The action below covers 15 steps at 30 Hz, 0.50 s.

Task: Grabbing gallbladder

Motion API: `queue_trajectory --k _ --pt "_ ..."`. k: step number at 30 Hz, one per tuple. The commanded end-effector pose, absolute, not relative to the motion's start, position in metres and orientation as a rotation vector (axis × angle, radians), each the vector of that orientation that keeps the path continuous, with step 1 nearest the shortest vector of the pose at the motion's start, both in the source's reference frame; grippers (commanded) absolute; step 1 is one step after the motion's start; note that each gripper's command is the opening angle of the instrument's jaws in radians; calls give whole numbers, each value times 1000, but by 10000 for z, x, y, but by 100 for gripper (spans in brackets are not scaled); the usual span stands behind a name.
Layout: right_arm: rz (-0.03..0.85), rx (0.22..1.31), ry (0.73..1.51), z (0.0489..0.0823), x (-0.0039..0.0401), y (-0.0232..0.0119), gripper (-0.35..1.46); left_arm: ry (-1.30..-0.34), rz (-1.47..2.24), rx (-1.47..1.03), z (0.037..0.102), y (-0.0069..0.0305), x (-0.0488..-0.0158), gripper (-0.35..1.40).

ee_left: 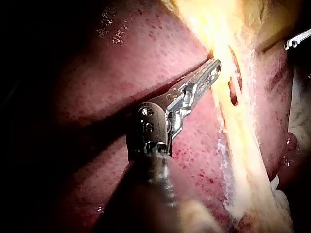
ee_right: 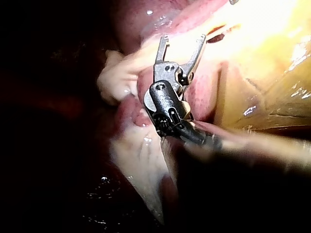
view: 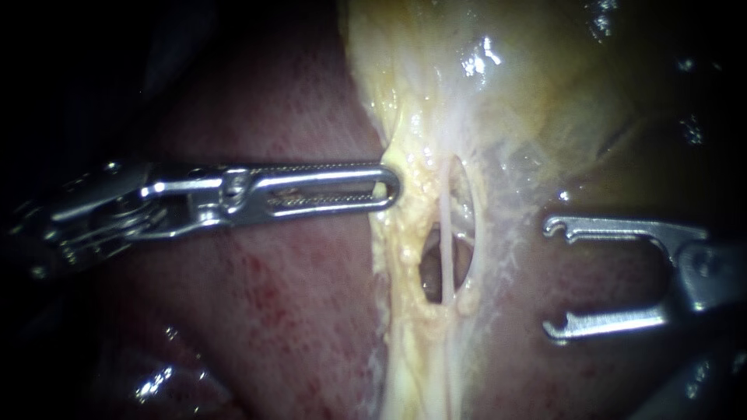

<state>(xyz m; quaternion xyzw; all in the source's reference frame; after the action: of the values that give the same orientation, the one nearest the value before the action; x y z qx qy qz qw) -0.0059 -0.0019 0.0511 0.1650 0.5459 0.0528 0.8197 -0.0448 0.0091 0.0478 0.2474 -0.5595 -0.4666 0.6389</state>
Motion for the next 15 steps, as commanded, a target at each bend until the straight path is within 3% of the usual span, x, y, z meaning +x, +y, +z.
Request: queue_trajectory --k 1,15 --pt "118 355 1162 511 -59 -19 57 -1278 -1065 564 476 89 -446 -35" --pt "118 355 1162 511 -58 -19 57 -1274 -1070 559 470 88 -438 -35"
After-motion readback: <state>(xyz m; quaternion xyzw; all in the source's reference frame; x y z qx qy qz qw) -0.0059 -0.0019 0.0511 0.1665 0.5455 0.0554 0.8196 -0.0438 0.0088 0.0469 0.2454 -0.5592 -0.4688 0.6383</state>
